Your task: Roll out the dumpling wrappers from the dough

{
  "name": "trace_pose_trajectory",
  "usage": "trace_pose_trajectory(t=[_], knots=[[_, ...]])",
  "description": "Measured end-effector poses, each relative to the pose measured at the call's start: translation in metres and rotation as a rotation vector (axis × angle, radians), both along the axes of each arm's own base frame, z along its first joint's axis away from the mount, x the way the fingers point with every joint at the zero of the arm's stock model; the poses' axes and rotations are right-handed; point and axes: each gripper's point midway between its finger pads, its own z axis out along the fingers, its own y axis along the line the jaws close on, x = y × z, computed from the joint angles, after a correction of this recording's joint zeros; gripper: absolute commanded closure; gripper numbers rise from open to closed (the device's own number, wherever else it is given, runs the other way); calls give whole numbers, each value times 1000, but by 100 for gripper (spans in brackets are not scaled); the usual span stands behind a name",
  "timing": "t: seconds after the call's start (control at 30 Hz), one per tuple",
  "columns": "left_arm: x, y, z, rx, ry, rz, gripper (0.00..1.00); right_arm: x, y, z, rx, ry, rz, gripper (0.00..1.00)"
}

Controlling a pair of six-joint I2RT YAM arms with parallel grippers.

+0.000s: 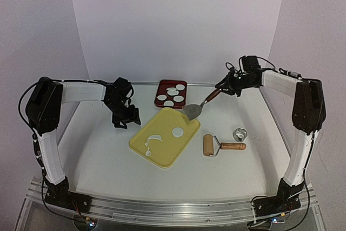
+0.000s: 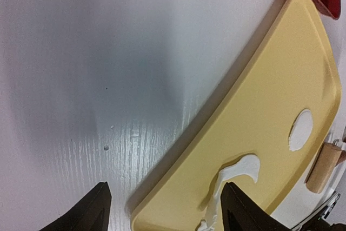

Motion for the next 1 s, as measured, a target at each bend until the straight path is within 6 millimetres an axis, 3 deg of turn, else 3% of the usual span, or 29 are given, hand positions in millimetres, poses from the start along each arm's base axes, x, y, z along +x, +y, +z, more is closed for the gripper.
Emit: trace_pose_trajectory(t=[0.13, 0.23, 0.37, 0.5, 0.63, 0.83, 1.0], knots=[[5, -6, -12, 12, -3, -82, 30, -32, 28, -40, -87, 112, -48, 100], [23, -20, -11, -5, -37, -149, 30, -53, 33, -53, -154, 144, -106, 100], [47, -41, -9, -36, -86, -220, 30, -67, 30, -38, -198, 99, -183, 100], [56, -56, -17, -43, -103, -278, 31, -76, 22, -18, -211, 50, -251, 100], [53, -63, -32, 3, -94, -318, 43, -80, 16, -10, -221, 31, -298, 100], [53, -68, -38, 89, -133, -357, 73, -84, 22, -12, -238, 26, -306, 100], [49, -71, -41, 149, -151, -387, 91, -87, 27, -12, -247, 19, -302, 100]])
